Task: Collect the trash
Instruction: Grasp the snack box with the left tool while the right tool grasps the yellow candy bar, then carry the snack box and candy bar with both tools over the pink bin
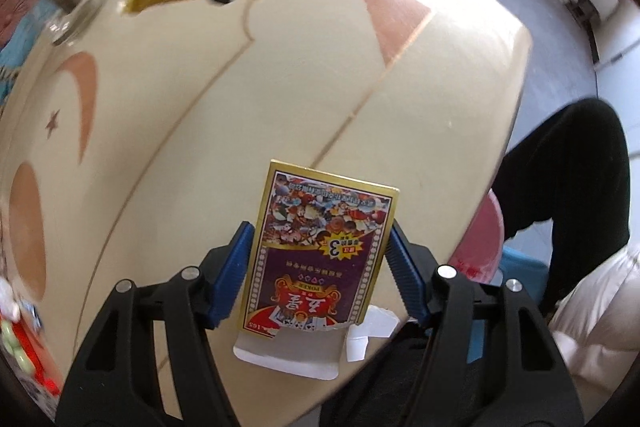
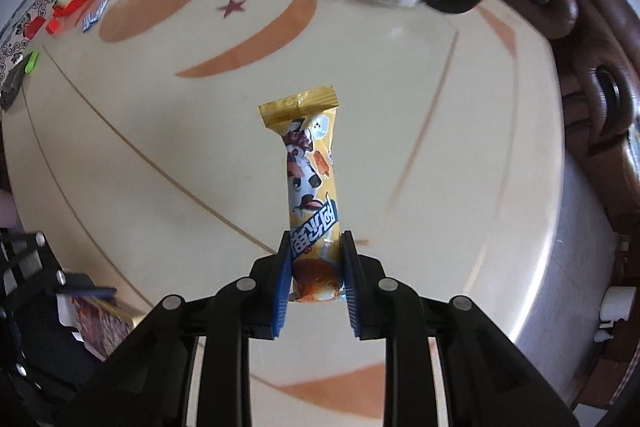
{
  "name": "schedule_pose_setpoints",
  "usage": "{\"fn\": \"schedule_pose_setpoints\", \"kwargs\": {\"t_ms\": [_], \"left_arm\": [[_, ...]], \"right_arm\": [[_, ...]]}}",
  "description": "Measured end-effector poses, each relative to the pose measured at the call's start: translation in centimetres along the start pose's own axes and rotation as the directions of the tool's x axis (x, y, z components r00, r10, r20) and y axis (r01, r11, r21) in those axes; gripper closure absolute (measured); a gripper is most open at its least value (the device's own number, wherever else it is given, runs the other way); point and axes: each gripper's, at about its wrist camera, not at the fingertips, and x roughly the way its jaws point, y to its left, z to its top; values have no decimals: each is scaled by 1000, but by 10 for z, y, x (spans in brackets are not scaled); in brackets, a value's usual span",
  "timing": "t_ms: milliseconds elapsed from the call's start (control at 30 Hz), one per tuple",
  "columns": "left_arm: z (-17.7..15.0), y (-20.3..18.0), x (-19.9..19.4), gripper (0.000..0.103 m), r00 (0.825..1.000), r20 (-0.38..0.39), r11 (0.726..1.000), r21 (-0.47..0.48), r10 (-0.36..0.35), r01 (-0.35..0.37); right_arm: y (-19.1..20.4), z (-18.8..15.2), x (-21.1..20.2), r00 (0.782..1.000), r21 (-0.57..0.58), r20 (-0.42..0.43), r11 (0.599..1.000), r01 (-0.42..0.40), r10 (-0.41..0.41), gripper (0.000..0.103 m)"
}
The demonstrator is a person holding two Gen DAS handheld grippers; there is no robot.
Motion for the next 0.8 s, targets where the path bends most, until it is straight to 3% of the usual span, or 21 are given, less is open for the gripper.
{"fn": "schedule_pose_setpoints", "kwargs": {"t_ms": [233, 467, 800], "left_arm": [[-13, -11, -37, 38, 996, 67, 996, -66, 63, -59], [-37, -45, -68, 38, 987, 131, 995, -45, 90, -85], [-68, -113, -94, 38, 977, 177, 990, 53, 123, -134]], "right_arm": [[4, -30, -53, 997, 17, 75, 999, 35, -36, 79], [19, -87, -123, 984, 28, 173, 999, 33, -37, 79], [63, -173, -180, 971, -11, 234, 999, 44, -40, 79]]}}
